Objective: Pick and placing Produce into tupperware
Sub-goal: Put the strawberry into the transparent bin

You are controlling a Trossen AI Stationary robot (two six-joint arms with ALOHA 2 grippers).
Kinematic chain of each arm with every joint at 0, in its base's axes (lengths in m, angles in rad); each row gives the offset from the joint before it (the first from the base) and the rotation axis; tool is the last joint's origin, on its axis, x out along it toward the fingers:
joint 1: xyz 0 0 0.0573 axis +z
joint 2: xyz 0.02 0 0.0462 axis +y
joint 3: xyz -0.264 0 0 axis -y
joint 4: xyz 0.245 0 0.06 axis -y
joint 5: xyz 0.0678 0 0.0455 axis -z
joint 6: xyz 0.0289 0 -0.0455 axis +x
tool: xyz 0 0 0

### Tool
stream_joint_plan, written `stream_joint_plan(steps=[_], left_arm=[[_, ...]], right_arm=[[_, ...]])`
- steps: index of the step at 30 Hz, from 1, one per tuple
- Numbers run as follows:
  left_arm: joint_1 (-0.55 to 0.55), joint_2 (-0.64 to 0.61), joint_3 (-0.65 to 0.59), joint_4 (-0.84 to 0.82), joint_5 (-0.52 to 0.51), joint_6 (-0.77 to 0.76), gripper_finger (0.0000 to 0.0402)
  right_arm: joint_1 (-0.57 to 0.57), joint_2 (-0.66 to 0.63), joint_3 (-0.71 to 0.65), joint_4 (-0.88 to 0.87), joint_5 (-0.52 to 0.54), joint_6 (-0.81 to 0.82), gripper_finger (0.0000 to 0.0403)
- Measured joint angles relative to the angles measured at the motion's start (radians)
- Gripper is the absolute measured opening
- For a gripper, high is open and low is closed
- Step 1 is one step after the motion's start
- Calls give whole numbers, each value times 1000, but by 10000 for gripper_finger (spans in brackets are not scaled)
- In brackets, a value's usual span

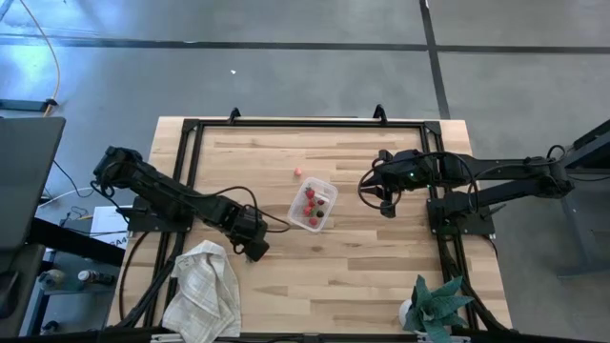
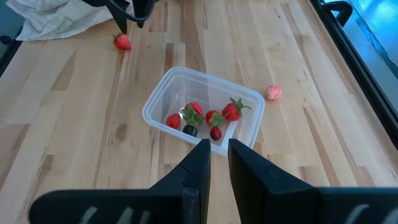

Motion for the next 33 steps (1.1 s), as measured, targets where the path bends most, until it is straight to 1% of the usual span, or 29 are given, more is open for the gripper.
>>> stream_joint_plan(steps=[3,8,15,19,25,33], left_arm=[[3,13,0,-1,-4,-1,206],[11,39,0,25,36,-2,233],[11,106,1,117,94,-1,224],[11,133,0,106,126,4,221],[11,141,0,107,167,-2,227],[11,143,0,96,174,6,227]], right_arm=[[0,0,0,0,0,0,47],[0,0,0,0,0,0,47],[0,0,0,0,0,1,47],[0,0,0,-5,0,1,47],[0,0,0,-7,0,1,47],[0,0,0,-8,0,1,47]])
